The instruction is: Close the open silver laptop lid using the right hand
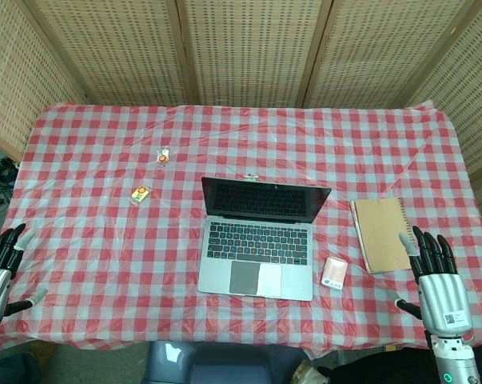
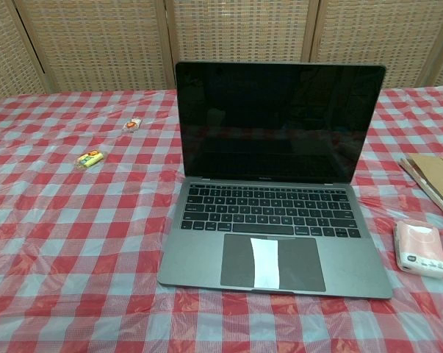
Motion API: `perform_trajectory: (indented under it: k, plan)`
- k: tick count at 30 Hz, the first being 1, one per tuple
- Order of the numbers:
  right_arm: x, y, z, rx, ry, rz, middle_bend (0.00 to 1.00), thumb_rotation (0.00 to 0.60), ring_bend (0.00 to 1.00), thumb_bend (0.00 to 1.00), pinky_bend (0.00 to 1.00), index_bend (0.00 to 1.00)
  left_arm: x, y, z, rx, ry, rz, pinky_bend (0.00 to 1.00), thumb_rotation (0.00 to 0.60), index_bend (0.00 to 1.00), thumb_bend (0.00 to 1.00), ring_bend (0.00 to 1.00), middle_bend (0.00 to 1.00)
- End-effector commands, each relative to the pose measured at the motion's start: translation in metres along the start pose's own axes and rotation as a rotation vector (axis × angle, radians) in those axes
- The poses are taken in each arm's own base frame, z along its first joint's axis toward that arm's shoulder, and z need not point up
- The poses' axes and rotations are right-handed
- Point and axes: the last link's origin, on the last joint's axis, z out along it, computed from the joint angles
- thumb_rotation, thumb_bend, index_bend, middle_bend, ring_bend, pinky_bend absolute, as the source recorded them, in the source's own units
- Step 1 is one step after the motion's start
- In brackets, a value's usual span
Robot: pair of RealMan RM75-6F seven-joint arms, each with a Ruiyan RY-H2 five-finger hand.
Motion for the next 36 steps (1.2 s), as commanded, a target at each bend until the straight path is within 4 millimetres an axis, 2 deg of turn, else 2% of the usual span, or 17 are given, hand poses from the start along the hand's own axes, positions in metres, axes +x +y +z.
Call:
perform_trajectory:
  k: [1, 5, 7, 9, 12, 14, 18, 20, 22, 25, 29, 33, 36]
  plan:
    - [-0.001, 0.000, -0.001, -0.002, -0.009, 0.010, 0.00, 0.600, 0.00, 0.00, 0.00, 0.00, 0.000, 0.001, -0.001, -0.002, 0.000, -0.003, 0.00, 0.600, 0.00, 0.00, 0.00, 0.00]
    - [-0.007, -0.001, -0.001, 0.002, -0.058, 0.044, 0.00, 0.600, 0.00, 0.00, 0.00, 0.00, -0.002, 0.001, 0.000, -0.001, -0.008, -0.001, 0.00, 0.600, 0.00, 0.00, 0.00, 0.00]
    - [-0.009, 0.000, 0.005, 0.017, -0.077, 0.033, 0.00, 0.600, 0.00, 0.08, 0.00, 0.00, -0.004, 0.002, 0.000, -0.004, -0.014, -0.001, 0.00, 0.600, 0.00, 0.00, 0.00, 0.00]
    - [-0.006, -0.001, 0.017, 0.041, -0.069, 0.023, 0.00, 0.600, 0.00, 0.31, 0.00, 0.00, -0.004, 0.002, 0.002, -0.012, -0.012, -0.007, 0.00, 0.600, 0.00, 0.00, 0.00, 0.00]
    - [0.005, -0.005, 0.044, 0.071, -0.047, 0.008, 0.00, 0.600, 0.00, 0.82, 0.00, 0.00, -0.006, 0.001, 0.005, -0.017, -0.018, -0.009, 0.00, 0.600, 0.00, 0.00, 0.00, 0.00]
    - [0.015, -0.010, 0.065, 0.081, -0.032, -0.011, 0.00, 0.600, 0.00, 0.98, 0.00, 0.00, -0.008, 0.000, 0.008, -0.015, -0.024, -0.002, 0.00, 0.600, 0.00, 0.00, 0.00, 0.00]
    - [0.035, -0.024, 0.112, 0.114, -0.034, -0.074, 0.00, 0.600, 0.00, 1.00, 0.00, 0.00, -0.011, -0.003, 0.013, 0.005, -0.040, -0.003, 0.00, 0.600, 0.00, 0.00, 0.00, 0.00]
    - [0.045, -0.037, 0.139, 0.124, -0.060, -0.074, 0.04, 0.600, 0.00, 1.00, 0.01, 0.03, -0.011, -0.004, 0.016, 0.018, -0.043, -0.003, 0.00, 0.600, 0.00, 0.00, 0.00, 0.00]
    - [0.051, -0.047, 0.157, 0.129, -0.076, -0.076, 0.09, 0.600, 0.00, 1.00, 0.04, 0.08, -0.012, -0.005, 0.018, 0.025, -0.045, -0.004, 0.00, 0.600, 0.00, 0.00, 0.00, 0.00]
    - [0.053, -0.070, 0.201, 0.132, -0.150, -0.049, 0.16, 0.600, 0.05, 1.00, 0.12, 0.15, -0.013, -0.008, 0.024, 0.048, -0.055, 0.011, 0.00, 0.600, 0.00, 0.00, 0.00, 0.00]
    - [0.046, -0.090, 0.221, 0.118, -0.243, 0.031, 0.23, 0.600, 0.13, 1.00, 0.21, 0.21, -0.015, -0.010, 0.028, 0.066, -0.065, 0.020, 0.00, 0.600, 0.00, 0.00, 0.00, 0.00]
    - [0.032, -0.124, 0.240, 0.111, -0.361, 0.203, 0.28, 0.600, 0.20, 1.00, 0.31, 0.28, -0.020, -0.013, 0.033, 0.086, -0.090, 0.023, 0.00, 0.600, 0.00, 0.00, 0.00, 0.00]
    - [0.025, -0.142, 0.252, 0.108, -0.407, 0.235, 0.30, 0.600, 0.22, 1.00, 0.36, 0.30, -0.020, -0.013, 0.033, 0.099, -0.108, 0.020, 0.00, 0.600, 0.00, 0.00, 0.00, 0.00]
